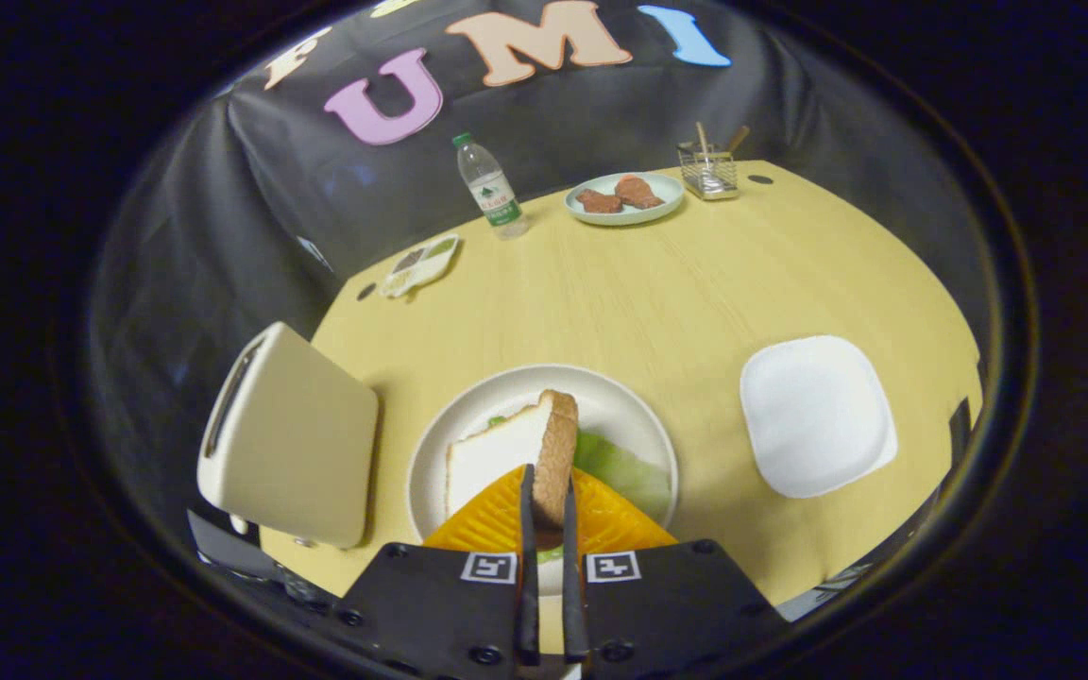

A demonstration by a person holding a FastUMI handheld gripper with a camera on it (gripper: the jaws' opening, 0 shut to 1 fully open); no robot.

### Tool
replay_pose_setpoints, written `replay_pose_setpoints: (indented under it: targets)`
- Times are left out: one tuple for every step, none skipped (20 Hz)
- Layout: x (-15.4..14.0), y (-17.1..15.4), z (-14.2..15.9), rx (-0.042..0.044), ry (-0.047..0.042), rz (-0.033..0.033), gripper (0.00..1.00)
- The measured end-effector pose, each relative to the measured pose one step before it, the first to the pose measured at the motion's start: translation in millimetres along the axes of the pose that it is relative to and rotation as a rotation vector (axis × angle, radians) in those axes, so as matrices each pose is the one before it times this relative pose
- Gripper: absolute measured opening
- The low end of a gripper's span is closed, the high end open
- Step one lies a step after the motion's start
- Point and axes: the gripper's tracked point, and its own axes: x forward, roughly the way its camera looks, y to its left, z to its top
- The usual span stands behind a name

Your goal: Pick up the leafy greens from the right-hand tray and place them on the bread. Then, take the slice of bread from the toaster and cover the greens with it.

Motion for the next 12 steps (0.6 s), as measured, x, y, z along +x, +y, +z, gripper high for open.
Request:
replay_pose_setpoints:
  targets:
    - [1.16,-1.30,-2.05,-0.02863,-0.00161,-0.01497,0.13]
    - [2.17,-0.53,0.48,-0.02762,-0.00441,-0.01246,0.13]
    - [2.76,-1.58,-1.52,-0.02615,0.00483,-0.01429,0.13]
    - [1.42,-0.89,-1.47,-0.02684,0.00145,-0.01841,0.13]
    - [0.07,-0.87,-2.48,-0.03787,0.00684,-0.01389,0.16]
    - [0.65,-0.70,-1.24,-0.03212,0.00142,-0.01459,0.18]
    - [1.45,-0.76,0.64,-0.02067,-0.00228,-0.01222,0.21]
    - [0.78,-5.82,0.02,-0.02746,0.00276,-0.02702,0.27]
    - [3.07,-1.12,-2.67,-0.01577,0.00485,-0.00491,0.32]
    - [1.48,-1.26,0.16,-0.00440,0.00204,-0.01362,0.38]
    - [0.01,-4.67,-1.97,-0.01645,0.00453,-0.01873,0.40]
    - [1.74,-5.07,-2.73,-0.02332,0.00555,-0.02178,0.45]
